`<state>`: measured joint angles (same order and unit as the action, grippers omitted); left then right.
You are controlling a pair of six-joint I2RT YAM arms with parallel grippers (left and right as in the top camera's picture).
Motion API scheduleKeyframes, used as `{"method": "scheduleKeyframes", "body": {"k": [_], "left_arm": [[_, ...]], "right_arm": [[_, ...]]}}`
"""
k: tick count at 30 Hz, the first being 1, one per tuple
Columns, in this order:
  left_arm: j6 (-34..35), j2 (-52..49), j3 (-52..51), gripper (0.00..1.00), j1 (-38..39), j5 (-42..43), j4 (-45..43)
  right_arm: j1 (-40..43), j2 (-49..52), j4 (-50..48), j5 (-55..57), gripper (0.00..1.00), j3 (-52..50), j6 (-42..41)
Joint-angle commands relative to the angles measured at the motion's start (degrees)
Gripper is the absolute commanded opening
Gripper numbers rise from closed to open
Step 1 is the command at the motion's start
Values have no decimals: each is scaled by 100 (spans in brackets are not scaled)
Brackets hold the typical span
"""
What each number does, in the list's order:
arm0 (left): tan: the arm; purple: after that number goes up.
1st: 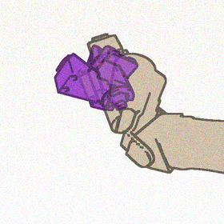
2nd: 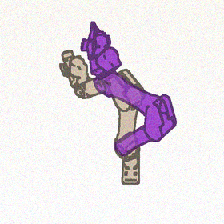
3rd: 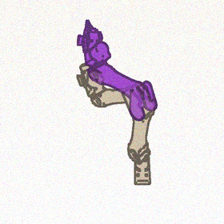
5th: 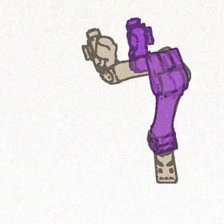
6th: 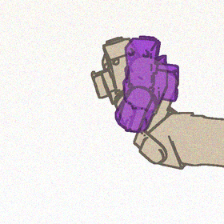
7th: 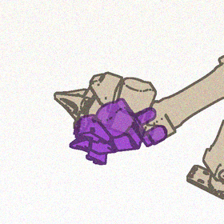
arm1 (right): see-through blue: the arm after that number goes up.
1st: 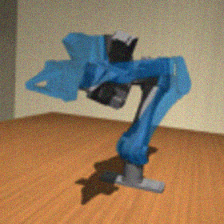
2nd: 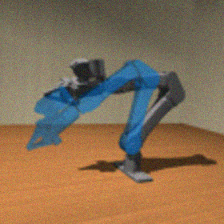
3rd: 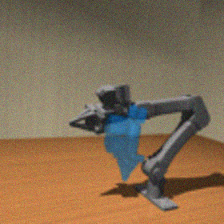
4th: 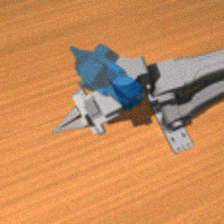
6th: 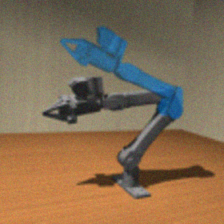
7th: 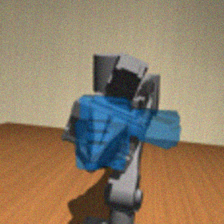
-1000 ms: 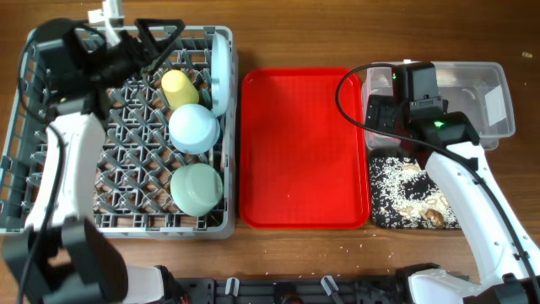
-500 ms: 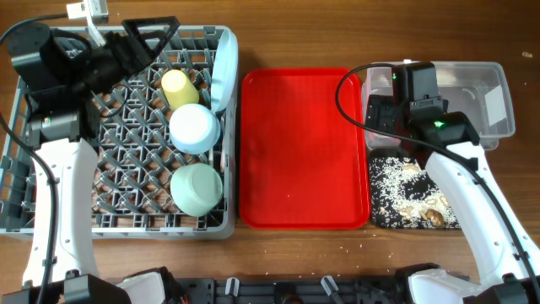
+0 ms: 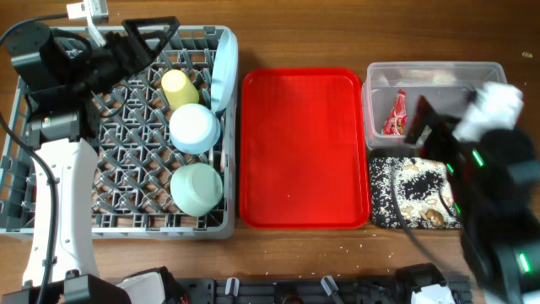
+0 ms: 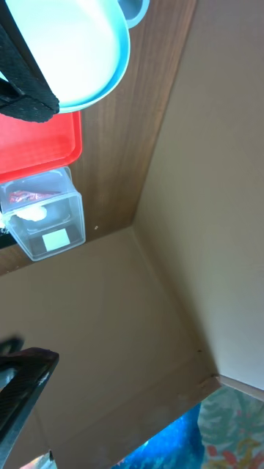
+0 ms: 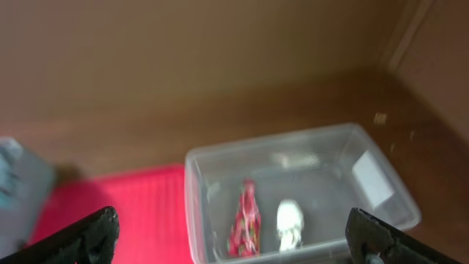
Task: Sort waste into correct bins and load items into the dishwasher rack
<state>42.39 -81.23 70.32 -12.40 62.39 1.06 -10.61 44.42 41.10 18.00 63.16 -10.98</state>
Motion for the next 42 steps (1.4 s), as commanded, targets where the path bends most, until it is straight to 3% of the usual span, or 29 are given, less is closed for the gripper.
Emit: {"method": "scheduleKeyframes", "body": {"k": [1,9,12,14,19,21,25,30,42], "left_arm": [[31,-20,9,100,-24,9,-15],[31,-20,9,100,-24,9,-17],[31,-20,9,100,-24,9,-15],[31,-20,9,100,-24,7,-17],[31,-20,9,100,-24,9,-15],[31,-20,9,100,-24,9,-15],[31,-20,9,100,-24,9,-17],[31,-20,9,100,-24,9,-15],[31,-20,9,100,-24,9,-15]], "right_arm": [[-2,-918,13,-15,100,9,46],[-2,-3069,-9,304,100,-39,52],[-2,-3768,-297,254,100,-597,42],[44,-4284,-1196,-33,100,-1508,50],[208,-4422,-4924,-1591,100,-4422,24],[208,-4422,-5475,-1705,100,-5246,-286],[208,-4424,-5399,-1663,100,-6251,-715],[208,-4424,-4098,-1683,100,-6288,-107],[208,-4415,-4157,-1729,100,-6286,-111]]}}
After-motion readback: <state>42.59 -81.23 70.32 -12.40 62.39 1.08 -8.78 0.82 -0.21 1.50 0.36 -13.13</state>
